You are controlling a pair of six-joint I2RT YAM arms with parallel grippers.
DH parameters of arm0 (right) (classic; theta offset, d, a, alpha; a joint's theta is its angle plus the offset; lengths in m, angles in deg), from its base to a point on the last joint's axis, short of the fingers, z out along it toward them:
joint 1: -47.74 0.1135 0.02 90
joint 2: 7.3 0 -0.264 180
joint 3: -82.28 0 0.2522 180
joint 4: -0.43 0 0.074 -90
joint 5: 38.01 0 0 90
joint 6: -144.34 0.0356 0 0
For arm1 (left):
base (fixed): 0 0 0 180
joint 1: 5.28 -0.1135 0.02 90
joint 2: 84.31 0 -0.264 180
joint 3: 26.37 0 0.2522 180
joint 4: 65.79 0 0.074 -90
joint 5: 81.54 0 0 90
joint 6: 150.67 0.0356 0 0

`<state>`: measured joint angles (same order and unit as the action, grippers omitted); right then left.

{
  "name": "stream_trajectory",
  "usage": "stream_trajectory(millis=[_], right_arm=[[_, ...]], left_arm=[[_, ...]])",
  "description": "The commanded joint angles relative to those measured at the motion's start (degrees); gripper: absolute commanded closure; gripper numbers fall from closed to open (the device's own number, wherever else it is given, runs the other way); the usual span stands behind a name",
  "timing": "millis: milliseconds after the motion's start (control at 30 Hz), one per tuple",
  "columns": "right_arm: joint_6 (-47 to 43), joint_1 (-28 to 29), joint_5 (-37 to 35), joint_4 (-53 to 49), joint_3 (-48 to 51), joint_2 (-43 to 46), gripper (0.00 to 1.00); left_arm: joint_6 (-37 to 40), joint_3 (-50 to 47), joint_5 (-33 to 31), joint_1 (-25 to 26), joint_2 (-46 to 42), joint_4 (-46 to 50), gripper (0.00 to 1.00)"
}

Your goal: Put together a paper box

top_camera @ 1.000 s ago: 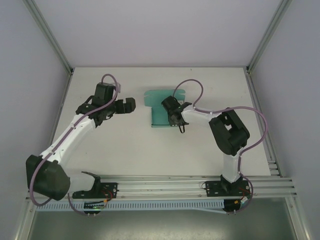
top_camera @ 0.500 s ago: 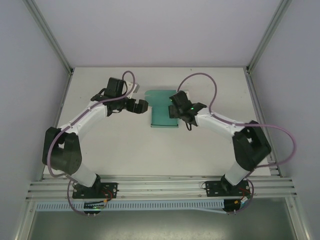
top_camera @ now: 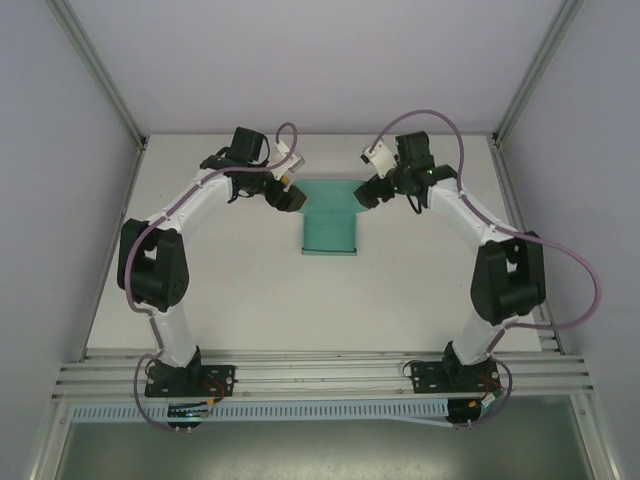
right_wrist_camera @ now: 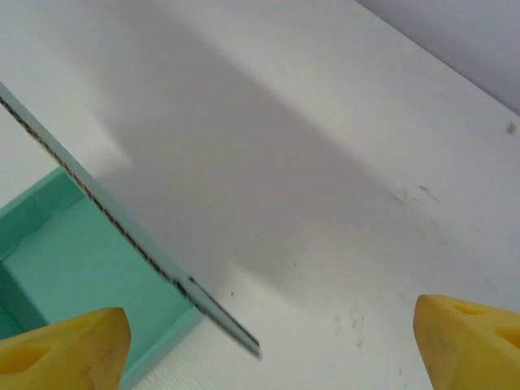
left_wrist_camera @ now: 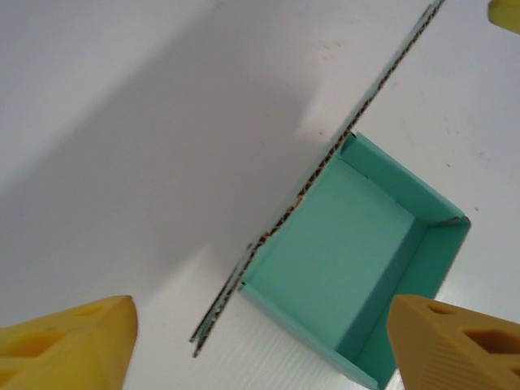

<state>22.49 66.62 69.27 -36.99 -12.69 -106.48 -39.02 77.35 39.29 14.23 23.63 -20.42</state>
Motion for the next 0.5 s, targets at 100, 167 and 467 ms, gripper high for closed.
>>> stream_trajectory(millis=[100,167,467], right_arm=[[-10.42,0.19,5.64,-14.95,-9.48,-7.83,0.19],[-10.45,0.02,5.31,-15.80,-11.22,-9.43,0.22],[-13.02,-0.42,4.96,-21.06,-16.23,-13.00,0.40]], left_arm=[[8.90,6.48,3.26,0.10,3.54,7.93,0.32],[10.72,8.97,3.20,0.11,5.56,10.68,0.35],[16.12,17.49,1.82,0.60,12.62,19.28,0.56]])
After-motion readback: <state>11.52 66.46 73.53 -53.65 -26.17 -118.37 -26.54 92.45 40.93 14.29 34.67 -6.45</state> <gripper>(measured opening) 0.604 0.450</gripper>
